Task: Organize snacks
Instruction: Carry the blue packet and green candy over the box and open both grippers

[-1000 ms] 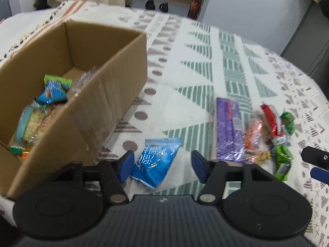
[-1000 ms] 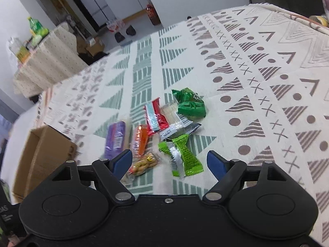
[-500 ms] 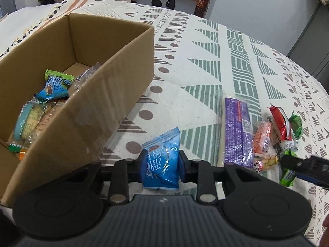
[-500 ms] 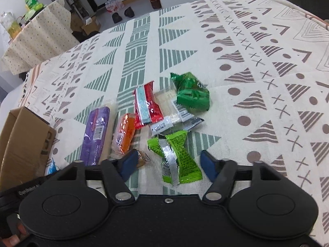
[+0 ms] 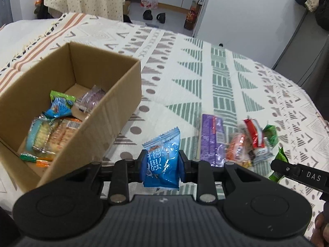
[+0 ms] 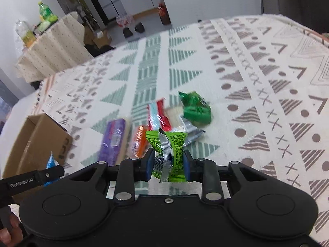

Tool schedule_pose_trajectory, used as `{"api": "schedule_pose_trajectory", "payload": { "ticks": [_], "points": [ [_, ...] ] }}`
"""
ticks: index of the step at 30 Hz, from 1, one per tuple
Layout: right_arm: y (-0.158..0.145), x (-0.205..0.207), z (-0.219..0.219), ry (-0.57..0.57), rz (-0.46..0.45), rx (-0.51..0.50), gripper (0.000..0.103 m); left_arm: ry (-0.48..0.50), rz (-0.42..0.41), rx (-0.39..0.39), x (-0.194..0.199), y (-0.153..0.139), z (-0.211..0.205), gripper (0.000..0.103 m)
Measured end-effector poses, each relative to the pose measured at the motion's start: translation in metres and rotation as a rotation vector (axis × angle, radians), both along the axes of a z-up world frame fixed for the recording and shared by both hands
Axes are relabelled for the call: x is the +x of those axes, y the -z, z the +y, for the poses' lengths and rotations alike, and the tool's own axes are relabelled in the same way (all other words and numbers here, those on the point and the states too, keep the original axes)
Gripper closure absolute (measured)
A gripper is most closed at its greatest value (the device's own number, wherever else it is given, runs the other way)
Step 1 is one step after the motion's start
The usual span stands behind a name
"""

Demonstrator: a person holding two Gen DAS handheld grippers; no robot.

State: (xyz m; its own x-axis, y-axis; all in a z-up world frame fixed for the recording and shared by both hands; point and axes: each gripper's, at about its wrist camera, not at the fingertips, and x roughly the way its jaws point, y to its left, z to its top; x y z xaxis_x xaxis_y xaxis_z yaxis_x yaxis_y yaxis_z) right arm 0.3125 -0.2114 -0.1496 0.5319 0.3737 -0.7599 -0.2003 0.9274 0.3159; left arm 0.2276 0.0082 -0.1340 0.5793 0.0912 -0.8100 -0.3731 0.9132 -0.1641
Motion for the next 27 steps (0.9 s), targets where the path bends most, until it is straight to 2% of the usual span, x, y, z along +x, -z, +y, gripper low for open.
{"api": "schedule_pose_trajectory", "payload": {
  "ticks": [16, 27],
  "points": [
    [-0.053, -0.033, 0.007, -0.080, -0.154, 0.109, 0.075, -0.024, -0.108, 0.054, -0.039, -0.063, 0.010, 0.074],
    [-0.080, -0.052, 0.023, -0.127, -0.232, 0.164, 0.075, -0.060, -0.139, 0.087, -0.065, -0.085, 0.024, 0.074]
  ]
}}
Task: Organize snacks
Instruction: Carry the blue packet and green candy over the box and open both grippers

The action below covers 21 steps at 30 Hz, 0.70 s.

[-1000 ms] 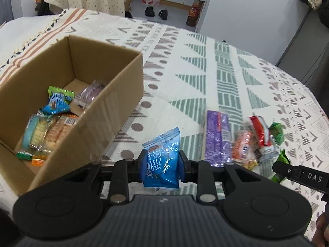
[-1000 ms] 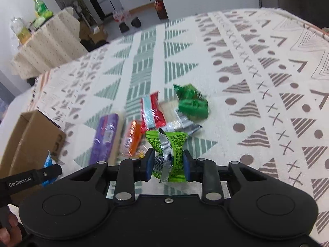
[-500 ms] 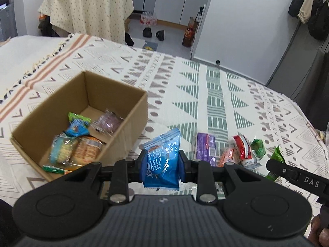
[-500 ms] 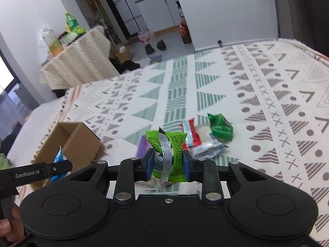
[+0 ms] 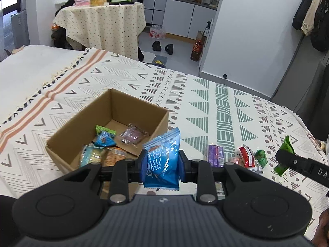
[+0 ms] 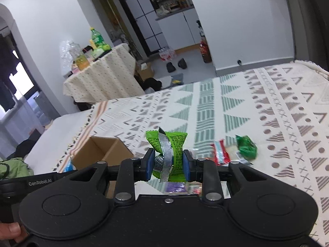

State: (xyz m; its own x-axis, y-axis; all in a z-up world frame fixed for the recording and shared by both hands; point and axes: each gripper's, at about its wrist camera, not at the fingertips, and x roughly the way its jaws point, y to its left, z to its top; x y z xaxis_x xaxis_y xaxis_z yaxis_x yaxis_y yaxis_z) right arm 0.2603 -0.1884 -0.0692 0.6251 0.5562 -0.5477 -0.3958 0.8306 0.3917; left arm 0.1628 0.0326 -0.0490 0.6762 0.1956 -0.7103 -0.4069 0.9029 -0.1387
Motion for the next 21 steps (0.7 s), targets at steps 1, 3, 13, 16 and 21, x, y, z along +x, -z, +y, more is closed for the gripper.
{"api": "schedule_pose_trajectory", "payload": {
  "ticks": [1, 3, 13, 16, 21],
  "points": [
    [-0.002, -0.001, 0.002, -0.004, -0.004, 0.004, 0.075, -0.002, -0.003, 0.003, -0.002, -0.002, 0.001, 0.074],
    [-0.005, -0.002, 0.007, -0.010, -0.010, 0.008, 0.075, -0.005, -0.008, 0.006, -0.005, -0.005, 0.004, 0.074],
    [-0.018, -0.010, 0.036, -0.039, -0.042, 0.012, 0.075, -0.032, -0.031, 0.005, -0.016, -0.019, 0.026, 0.074],
    [-0.022, -0.013, 0.041, -0.037, -0.058, 0.016, 0.075, -0.033, -0.036, -0.001, -0.017, -0.021, 0.035, 0.074],
    [-0.025, -0.016, 0.053, -0.032, -0.077, 0.014, 0.075, -0.032, -0.041, -0.015, -0.020, -0.022, 0.047, 0.074]
  ]
}}
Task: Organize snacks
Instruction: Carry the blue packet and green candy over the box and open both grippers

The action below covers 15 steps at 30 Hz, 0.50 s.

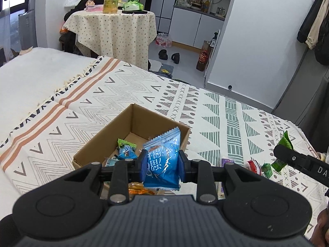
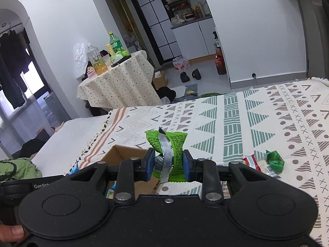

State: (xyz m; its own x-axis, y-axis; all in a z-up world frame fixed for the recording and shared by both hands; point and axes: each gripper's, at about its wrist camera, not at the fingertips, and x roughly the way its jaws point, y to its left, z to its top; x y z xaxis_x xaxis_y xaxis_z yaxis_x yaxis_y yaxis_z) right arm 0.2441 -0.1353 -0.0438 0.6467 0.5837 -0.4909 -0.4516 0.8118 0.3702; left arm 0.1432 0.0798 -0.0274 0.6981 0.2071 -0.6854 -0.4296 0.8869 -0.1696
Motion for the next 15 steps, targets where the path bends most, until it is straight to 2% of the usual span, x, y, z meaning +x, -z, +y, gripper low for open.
{"api": "schedule_pose_trajectory", "payload": {
  "ticks": [15],
  "points": [
    [0.008, 0.003, 0.040, 0.015, -0.004, -0.056, 0.075, -0.001, 0.002, -0.099, 0.007, 0.017, 0.047, 0.074]
  ]
}}
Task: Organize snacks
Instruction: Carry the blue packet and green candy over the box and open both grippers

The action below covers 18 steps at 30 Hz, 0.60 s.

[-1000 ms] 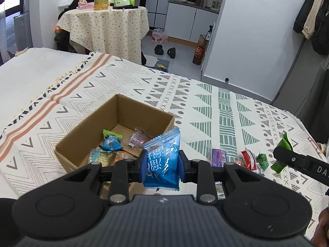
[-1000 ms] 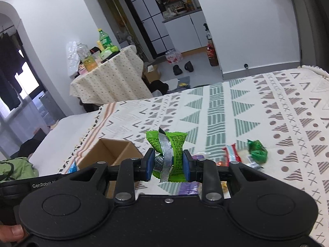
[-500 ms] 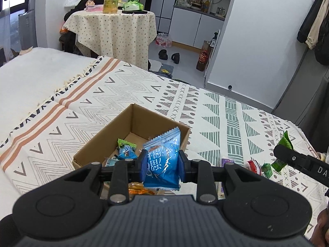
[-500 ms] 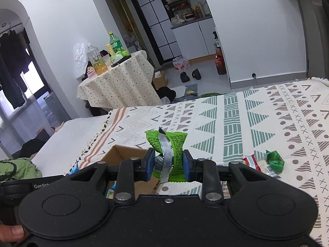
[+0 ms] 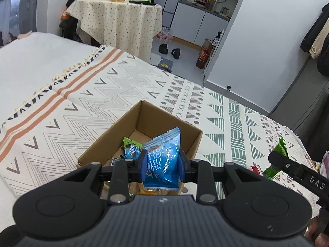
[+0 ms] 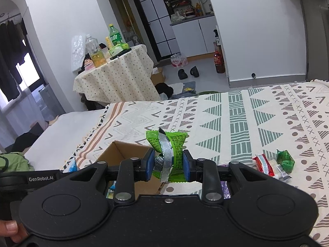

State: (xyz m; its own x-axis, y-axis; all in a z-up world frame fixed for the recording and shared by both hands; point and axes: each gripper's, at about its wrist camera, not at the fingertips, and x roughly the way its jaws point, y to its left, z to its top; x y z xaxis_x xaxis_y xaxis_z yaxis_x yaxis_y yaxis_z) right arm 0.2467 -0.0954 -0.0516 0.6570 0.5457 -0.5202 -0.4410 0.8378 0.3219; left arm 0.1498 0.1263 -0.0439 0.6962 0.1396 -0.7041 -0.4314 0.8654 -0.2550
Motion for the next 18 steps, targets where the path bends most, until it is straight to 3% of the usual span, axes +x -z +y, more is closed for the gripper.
{"api": "schedule_pose_trajectory", "payload": {
  "ticks": [9, 18],
  "points": [
    [0.009, 0.010, 0.028, -0.034, 0.047, 0.027, 0.075, 0.005, 0.012, -0.058, 0.017, 0.017, 0.028, 0.074],
    [0.026, 0.020, 0.066, -0.069, 0.086, -0.013, 0.075, 0.016, 0.040, -0.114, 0.039, 0.042, 0.054, 0.072]
  ]
}}
